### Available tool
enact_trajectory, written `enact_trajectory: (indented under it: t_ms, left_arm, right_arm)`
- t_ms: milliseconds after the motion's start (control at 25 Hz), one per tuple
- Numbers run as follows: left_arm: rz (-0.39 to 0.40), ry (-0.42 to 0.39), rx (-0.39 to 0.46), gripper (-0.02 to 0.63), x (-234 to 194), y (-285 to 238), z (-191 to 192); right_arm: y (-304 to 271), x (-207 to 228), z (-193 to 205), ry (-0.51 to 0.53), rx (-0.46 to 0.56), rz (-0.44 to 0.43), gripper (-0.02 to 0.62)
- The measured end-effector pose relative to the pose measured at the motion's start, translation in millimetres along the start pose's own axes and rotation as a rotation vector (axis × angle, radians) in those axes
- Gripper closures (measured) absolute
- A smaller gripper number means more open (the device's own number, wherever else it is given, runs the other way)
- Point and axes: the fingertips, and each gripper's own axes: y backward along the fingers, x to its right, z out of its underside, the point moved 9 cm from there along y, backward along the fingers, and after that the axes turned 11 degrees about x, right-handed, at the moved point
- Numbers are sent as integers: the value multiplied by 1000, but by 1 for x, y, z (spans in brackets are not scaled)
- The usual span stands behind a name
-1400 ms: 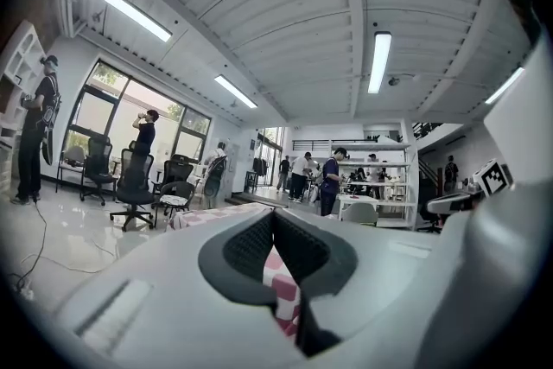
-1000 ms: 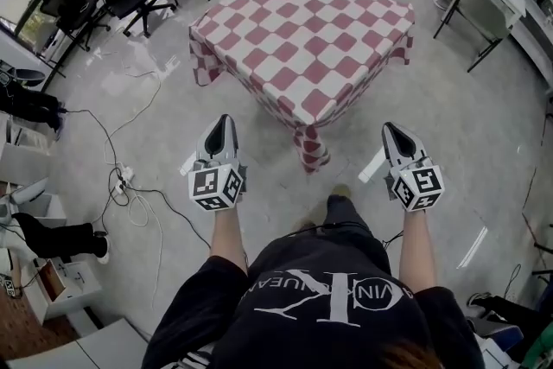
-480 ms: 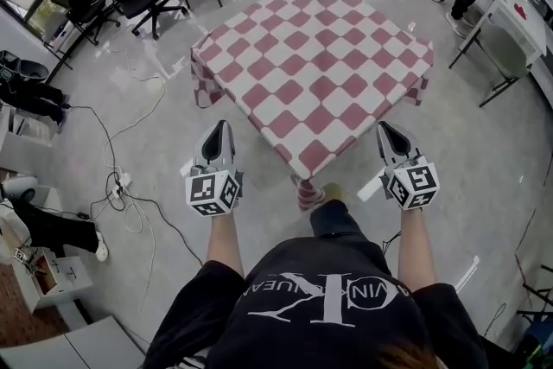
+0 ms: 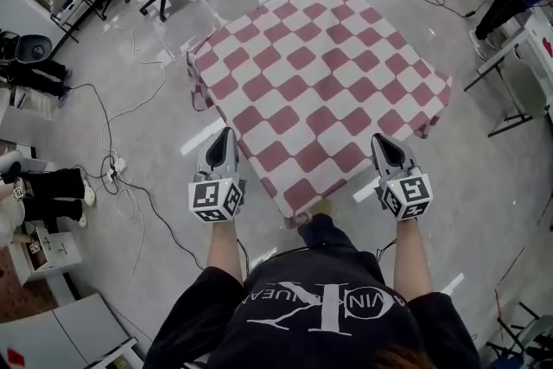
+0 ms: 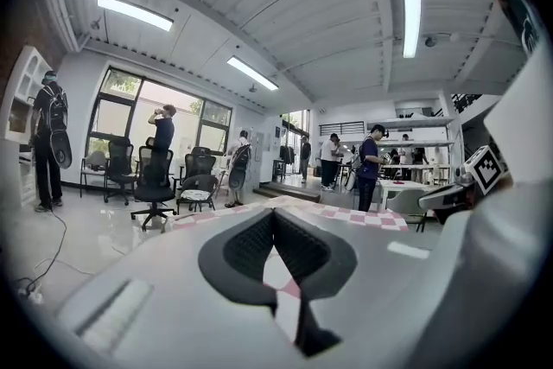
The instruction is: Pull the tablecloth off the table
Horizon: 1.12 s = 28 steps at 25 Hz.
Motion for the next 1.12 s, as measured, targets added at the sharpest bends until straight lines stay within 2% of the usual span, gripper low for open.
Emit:
enact_trajectory:
  t_ms: [160, 320, 560, 800, 920, 1120]
  left_arm:
    - [-19, -13, -12, 594, -6, 20, 12]
    - [-43, -16, -32, 594, 2, 11, 17]
    - [-35, 6, -100, 594, 10, 2, 34]
    - [18, 31, -163, 592, 7, -23, 49]
    - [23, 78, -220, 588, -3, -41, 67]
    - [88, 168, -344, 447, -12, -73, 90]
  right_arm:
    - [-6, -15, 22, -21, -14, -41, 580]
    - [-24, 2, 31, -65, -23, -77, 580]
    - [-40, 9, 45, -52, -87, -125, 580]
    - [-55, 24, 57, -121, -133, -82, 579]
    - [-63, 27, 59, -127, -162, -61, 578]
    - [-70, 25, 63, -131, -208, -18, 578]
